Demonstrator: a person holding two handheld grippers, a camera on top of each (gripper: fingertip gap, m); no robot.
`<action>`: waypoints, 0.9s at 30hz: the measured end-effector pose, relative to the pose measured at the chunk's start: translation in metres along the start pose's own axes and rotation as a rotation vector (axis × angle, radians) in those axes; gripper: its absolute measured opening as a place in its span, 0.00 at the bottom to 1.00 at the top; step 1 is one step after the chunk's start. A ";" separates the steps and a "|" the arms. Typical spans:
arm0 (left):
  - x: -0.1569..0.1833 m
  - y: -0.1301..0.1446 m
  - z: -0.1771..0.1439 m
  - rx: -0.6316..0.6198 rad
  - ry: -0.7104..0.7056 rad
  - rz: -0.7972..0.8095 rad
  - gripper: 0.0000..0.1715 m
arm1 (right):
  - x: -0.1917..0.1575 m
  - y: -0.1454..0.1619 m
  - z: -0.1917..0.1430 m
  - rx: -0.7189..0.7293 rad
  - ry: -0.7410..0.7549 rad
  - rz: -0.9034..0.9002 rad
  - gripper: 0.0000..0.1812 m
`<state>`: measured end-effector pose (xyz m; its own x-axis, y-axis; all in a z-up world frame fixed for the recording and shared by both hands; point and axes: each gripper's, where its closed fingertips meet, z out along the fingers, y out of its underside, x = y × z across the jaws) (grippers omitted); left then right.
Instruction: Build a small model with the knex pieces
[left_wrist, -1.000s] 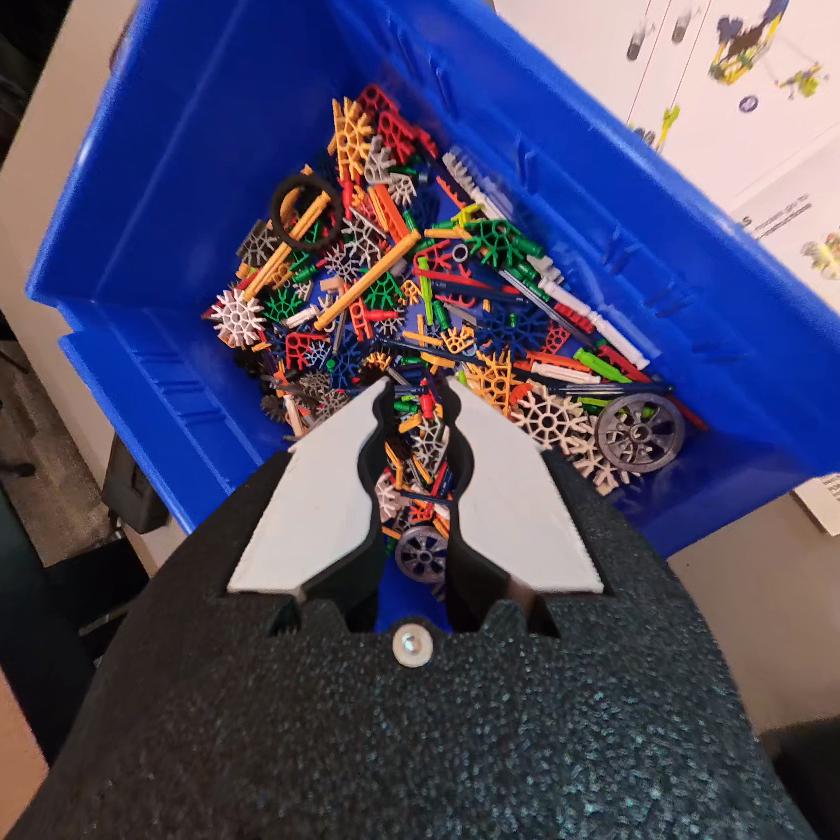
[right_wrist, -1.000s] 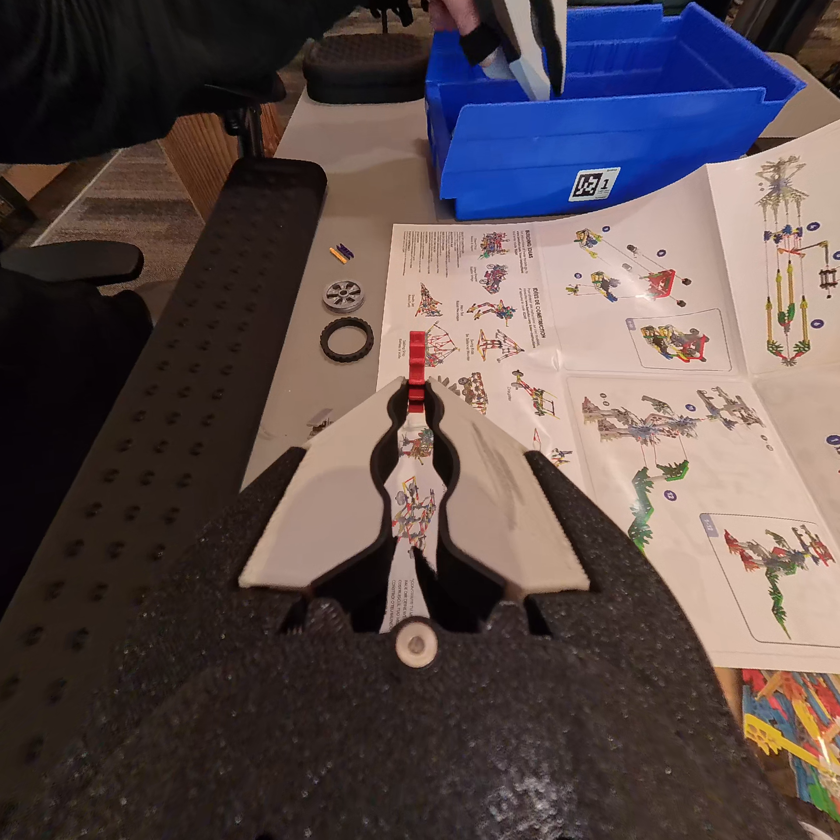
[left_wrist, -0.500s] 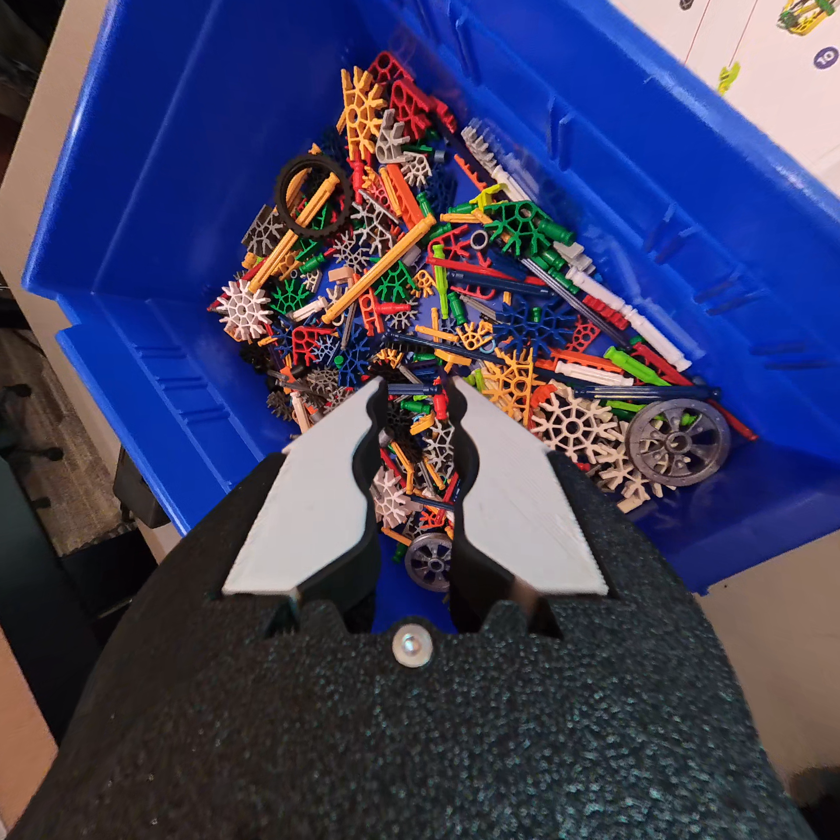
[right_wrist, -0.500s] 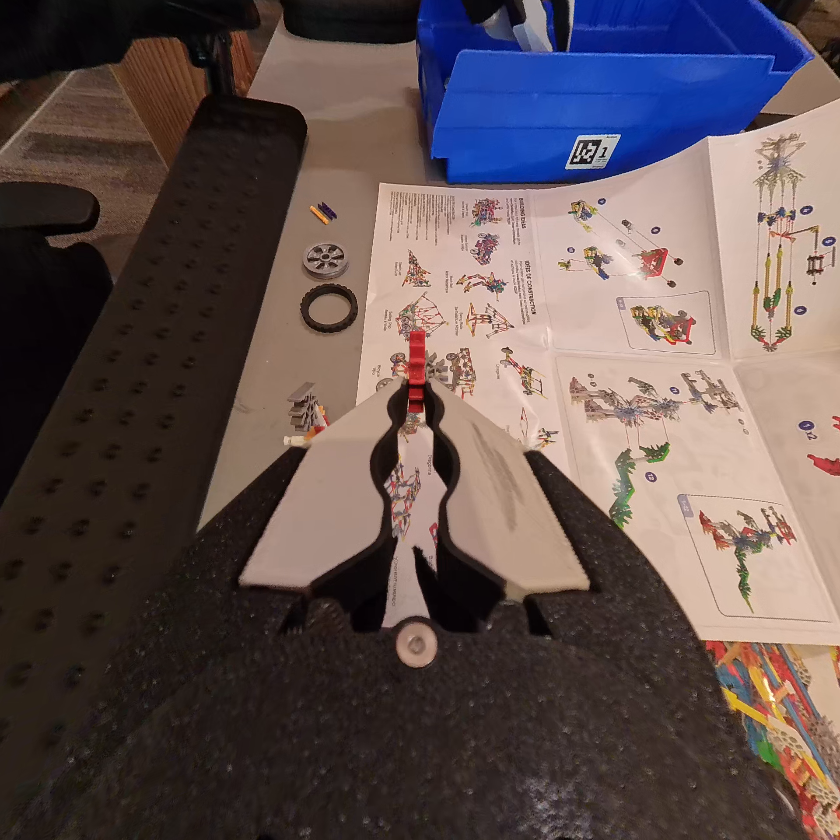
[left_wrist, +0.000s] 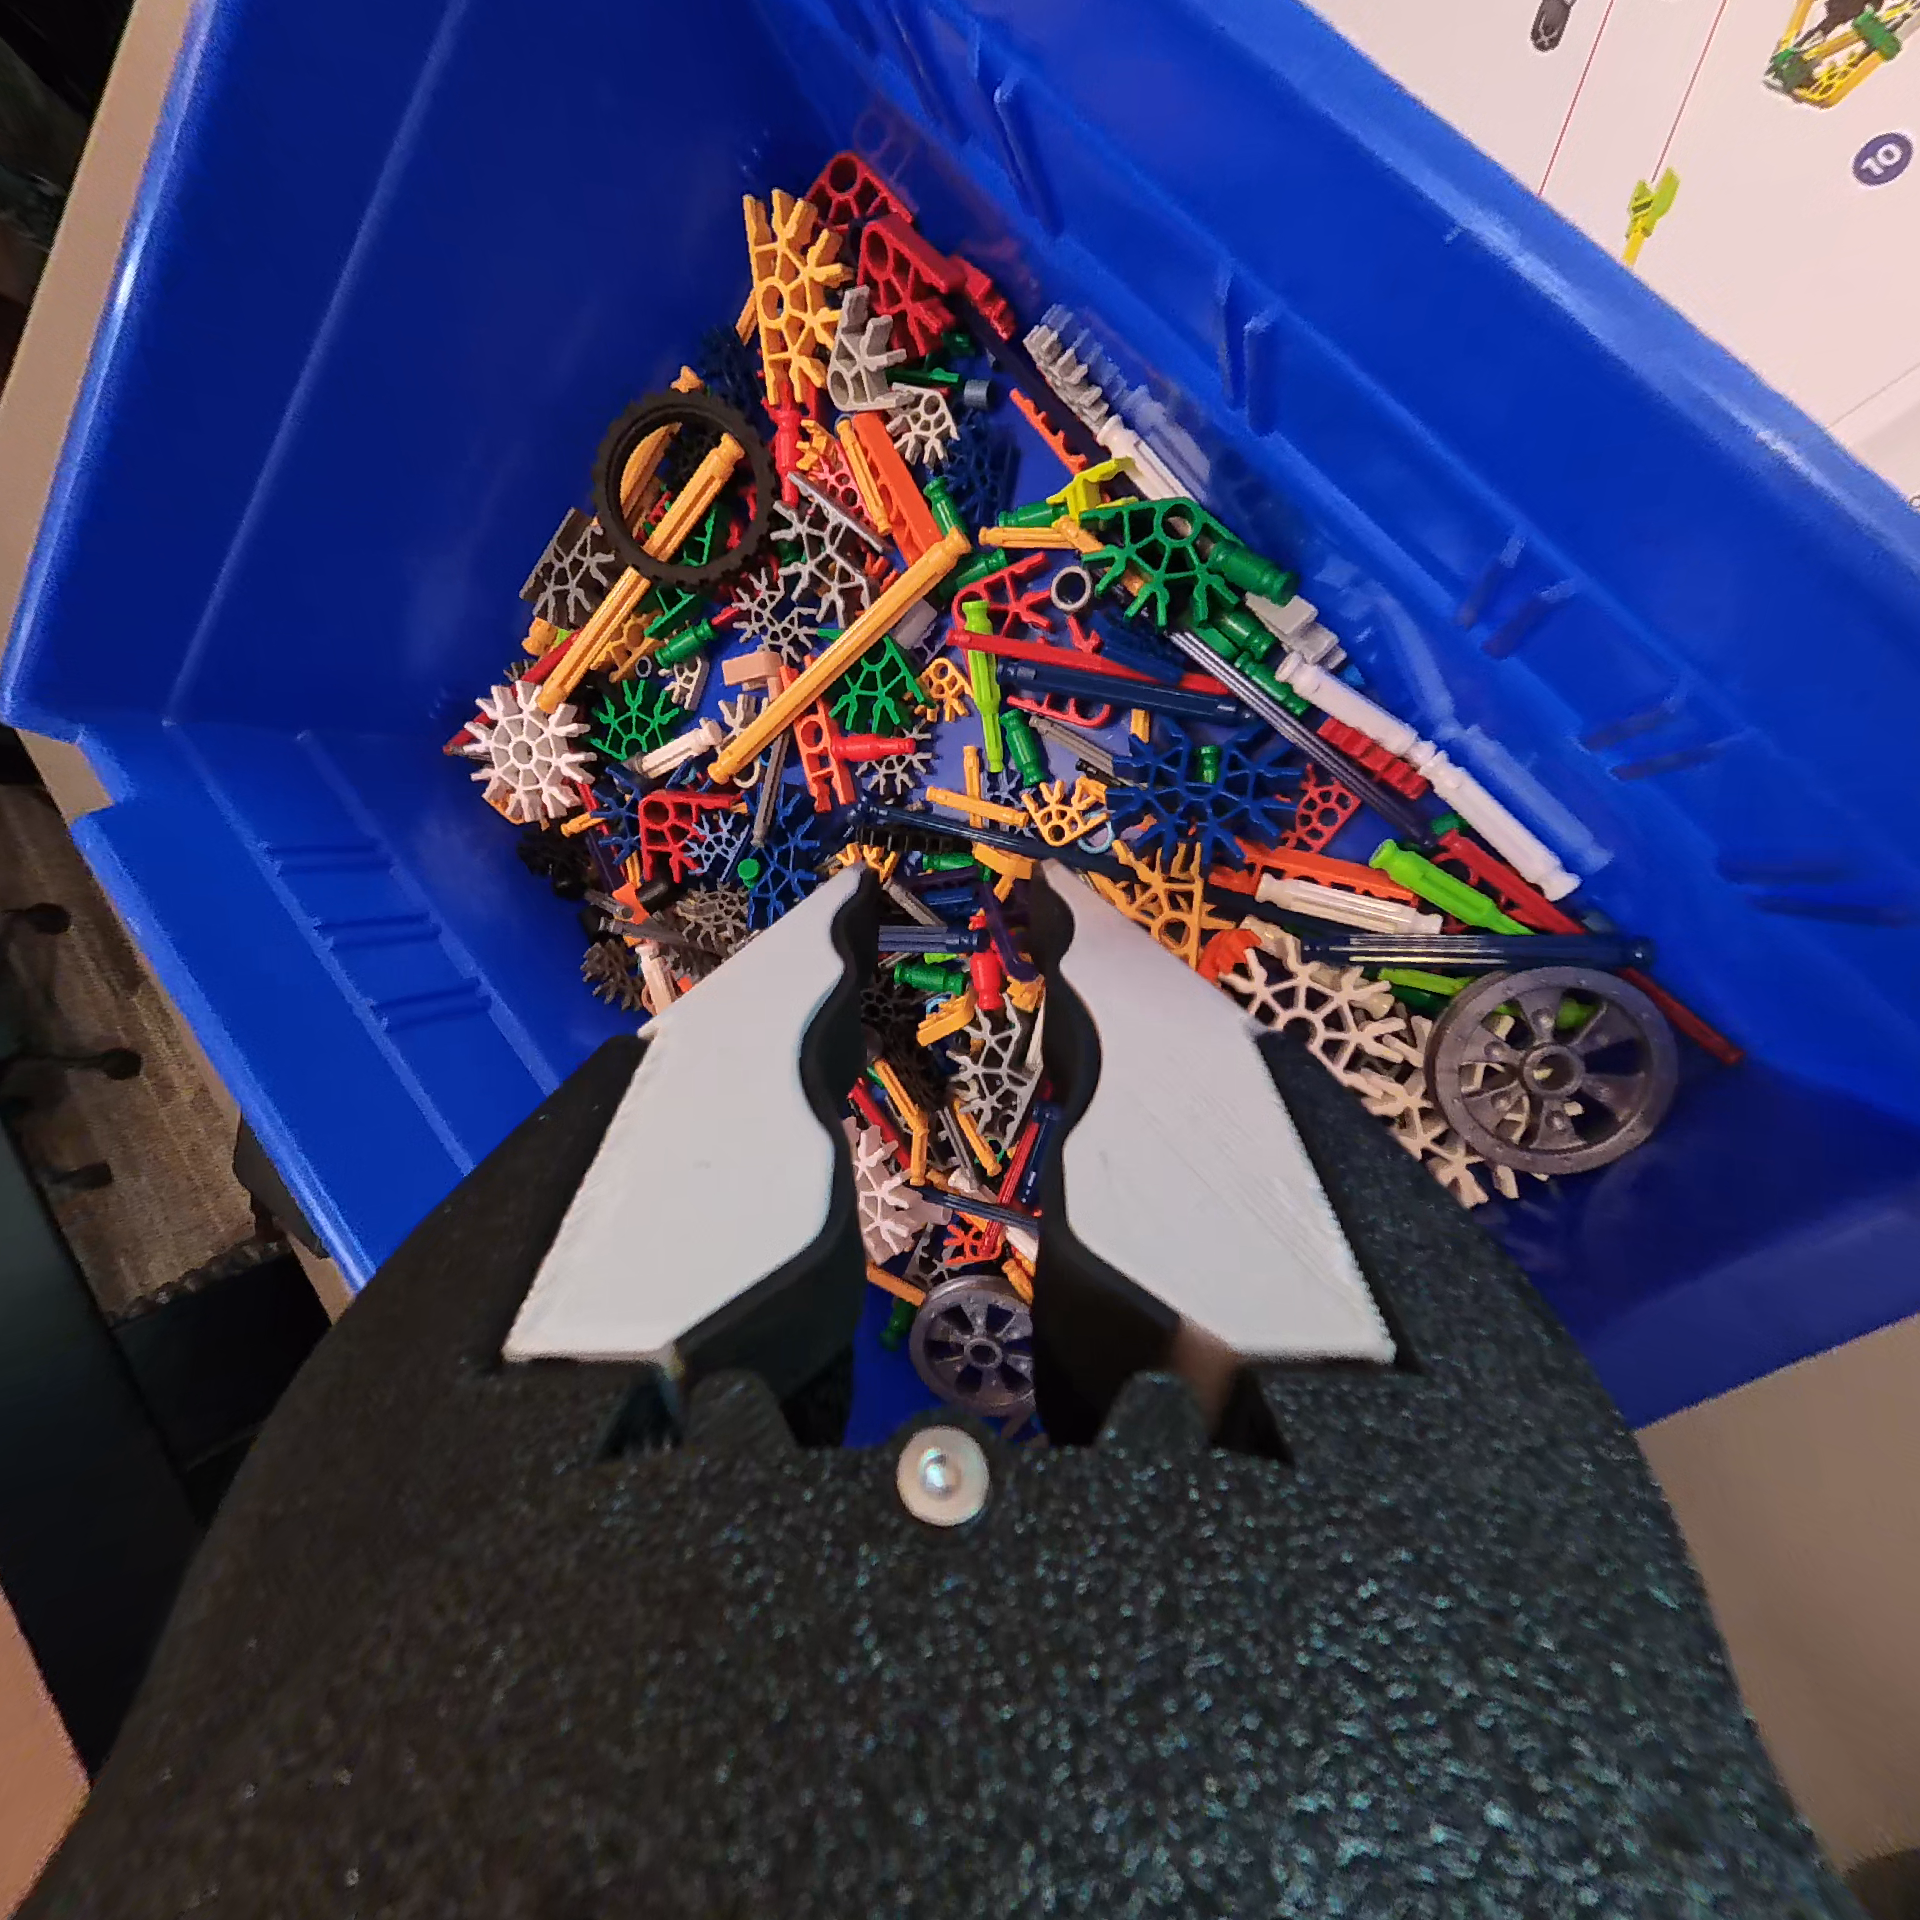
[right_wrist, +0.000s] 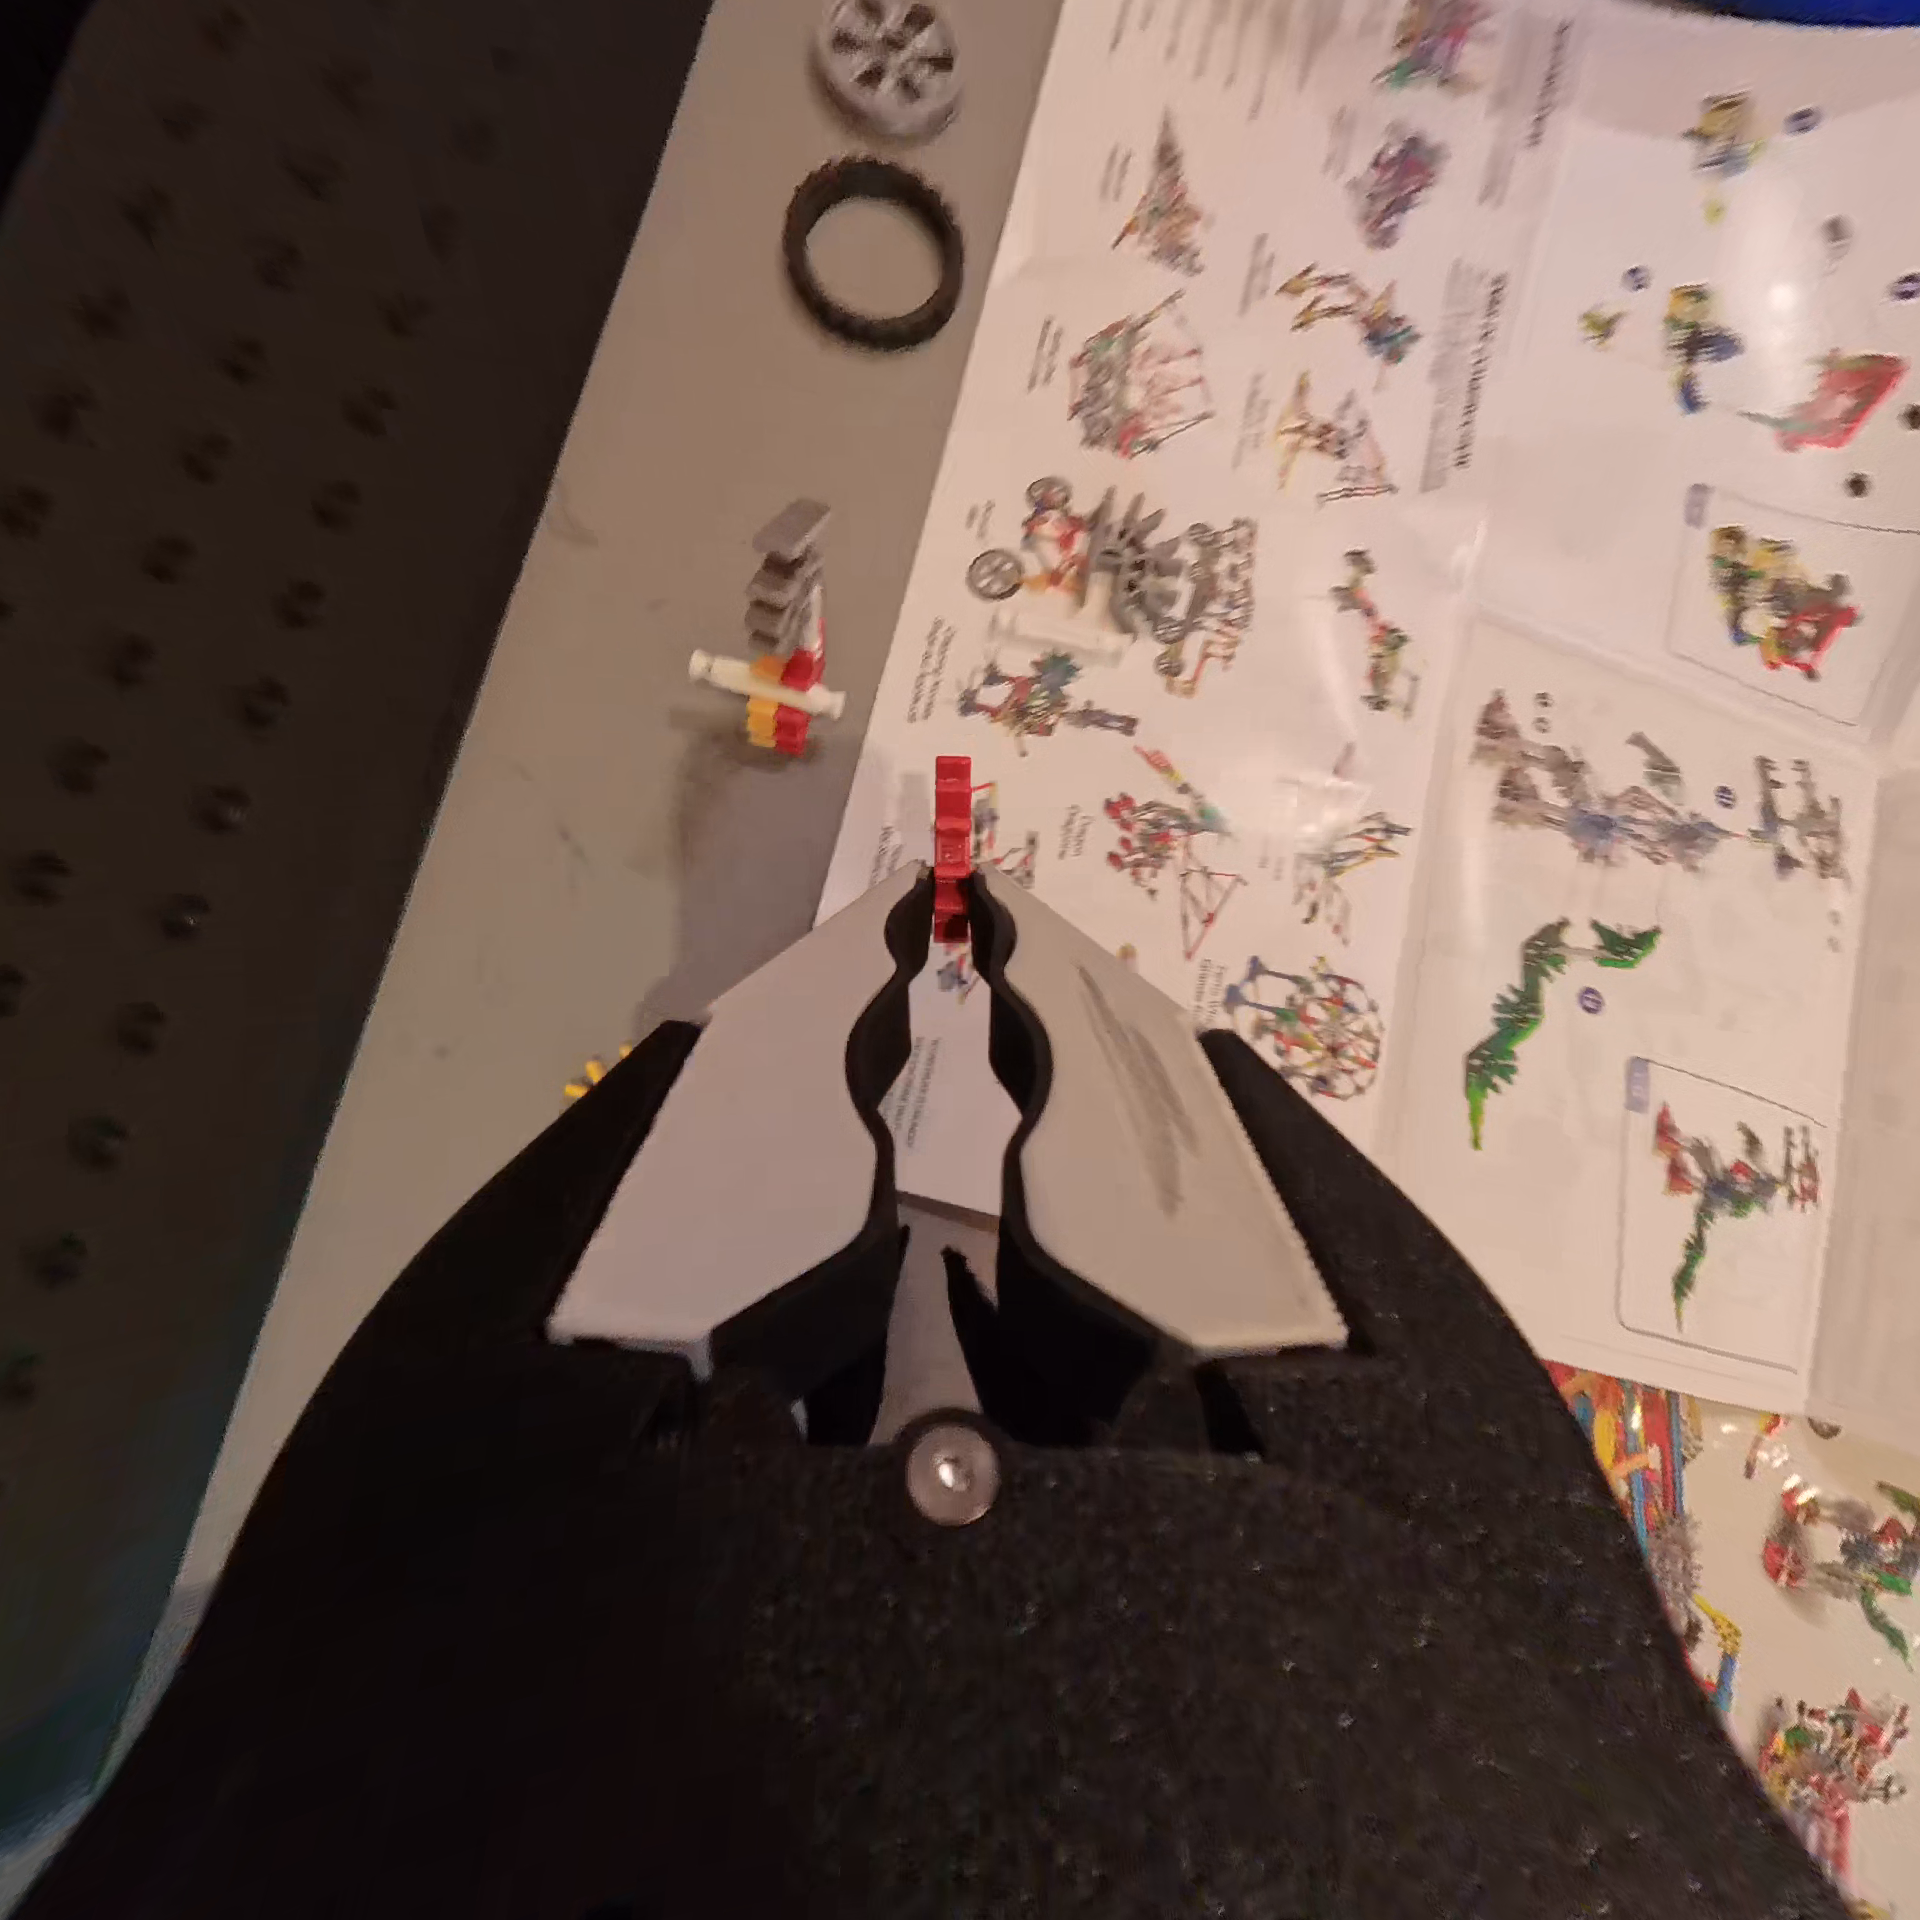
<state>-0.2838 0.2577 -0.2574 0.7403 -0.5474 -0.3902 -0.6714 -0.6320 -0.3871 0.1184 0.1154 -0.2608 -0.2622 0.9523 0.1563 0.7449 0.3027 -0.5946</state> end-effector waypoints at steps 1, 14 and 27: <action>0.000 0.000 0.001 0.001 0.001 -0.002 0.16 | -0.005 0.003 0.004 -0.030 -0.012 -0.030 0.03; -0.009 -0.004 0.001 0.029 -0.030 -0.037 0.16 | -0.047 0.016 0.022 -0.153 -0.129 -0.212 0.08; -0.032 -0.025 0.019 0.115 -0.071 -0.112 0.16 | -0.032 -0.004 0.008 0.005 -0.118 -0.097 0.09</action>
<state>-0.2918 0.3013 -0.2506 0.8091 -0.4344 -0.3958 -0.5874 -0.6180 -0.5226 0.1191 0.0830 -0.2698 -0.4032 0.9073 0.1197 0.7097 0.3926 -0.5850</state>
